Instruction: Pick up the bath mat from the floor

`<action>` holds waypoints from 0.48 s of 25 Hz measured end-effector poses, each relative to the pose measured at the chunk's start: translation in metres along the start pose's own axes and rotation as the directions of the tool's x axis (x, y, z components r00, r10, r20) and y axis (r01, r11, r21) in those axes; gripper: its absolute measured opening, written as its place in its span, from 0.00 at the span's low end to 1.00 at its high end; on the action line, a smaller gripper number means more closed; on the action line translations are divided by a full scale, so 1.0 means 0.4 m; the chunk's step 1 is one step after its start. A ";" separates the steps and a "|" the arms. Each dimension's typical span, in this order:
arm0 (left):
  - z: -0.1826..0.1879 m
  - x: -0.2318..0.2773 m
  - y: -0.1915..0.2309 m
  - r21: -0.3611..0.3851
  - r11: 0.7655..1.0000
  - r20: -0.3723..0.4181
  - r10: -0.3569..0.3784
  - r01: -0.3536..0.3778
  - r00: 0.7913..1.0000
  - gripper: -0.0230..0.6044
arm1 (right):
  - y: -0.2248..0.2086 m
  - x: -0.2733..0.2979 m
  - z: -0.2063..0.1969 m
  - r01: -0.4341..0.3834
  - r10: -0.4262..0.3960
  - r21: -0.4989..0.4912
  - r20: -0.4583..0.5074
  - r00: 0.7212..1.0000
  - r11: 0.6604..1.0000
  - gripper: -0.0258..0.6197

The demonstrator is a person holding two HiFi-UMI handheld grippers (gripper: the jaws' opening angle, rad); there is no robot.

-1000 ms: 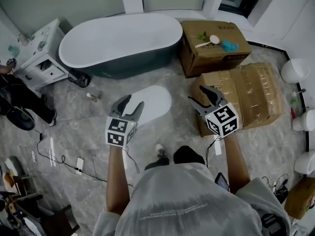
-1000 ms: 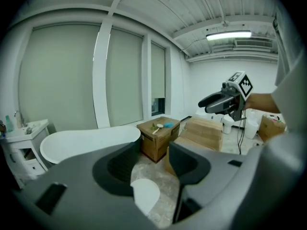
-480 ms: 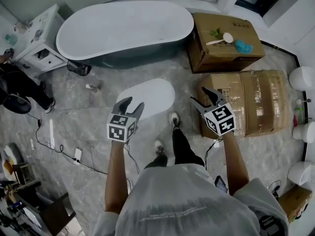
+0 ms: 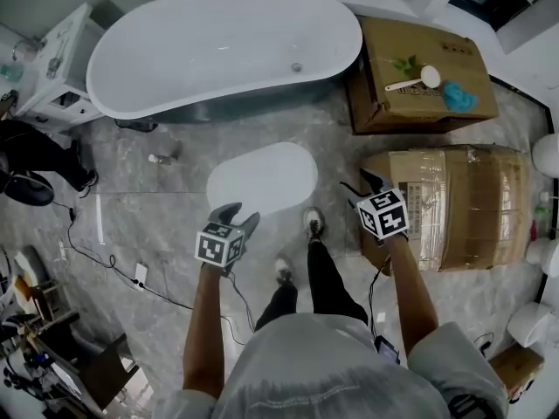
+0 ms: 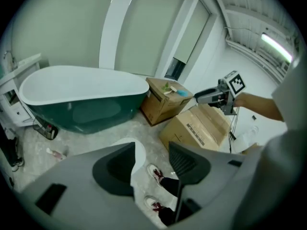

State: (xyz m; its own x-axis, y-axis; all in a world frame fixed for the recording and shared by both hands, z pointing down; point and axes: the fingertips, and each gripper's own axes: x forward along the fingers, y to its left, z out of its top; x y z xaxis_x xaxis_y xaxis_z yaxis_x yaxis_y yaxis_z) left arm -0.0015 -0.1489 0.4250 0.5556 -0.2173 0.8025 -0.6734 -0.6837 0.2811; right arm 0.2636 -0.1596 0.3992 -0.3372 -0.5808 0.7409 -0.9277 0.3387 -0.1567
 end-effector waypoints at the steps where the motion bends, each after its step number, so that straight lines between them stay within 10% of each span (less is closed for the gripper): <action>1: -0.011 0.029 0.005 -0.016 1.000 -0.023 -0.016 0.015 1.000 0.38 | -0.021 0.032 -0.009 -0.001 0.001 0.013 -0.011 1.000 1.000 0.42; 12: -0.116 0.316 0.097 -0.120 0.991 -0.183 -0.079 0.057 0.980 0.40 | -0.101 0.336 -0.160 -0.085 0.104 0.166 -0.114 0.988 0.983 0.42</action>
State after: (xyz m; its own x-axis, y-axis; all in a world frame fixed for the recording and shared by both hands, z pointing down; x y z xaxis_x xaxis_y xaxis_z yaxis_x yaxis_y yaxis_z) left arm 0.0199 -0.1704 0.5616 0.5083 -0.0315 0.8606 -0.6942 -0.6064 0.3878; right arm 0.2660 -0.2041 0.5470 -0.4119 -0.4544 0.7898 -0.9094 0.2594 -0.3251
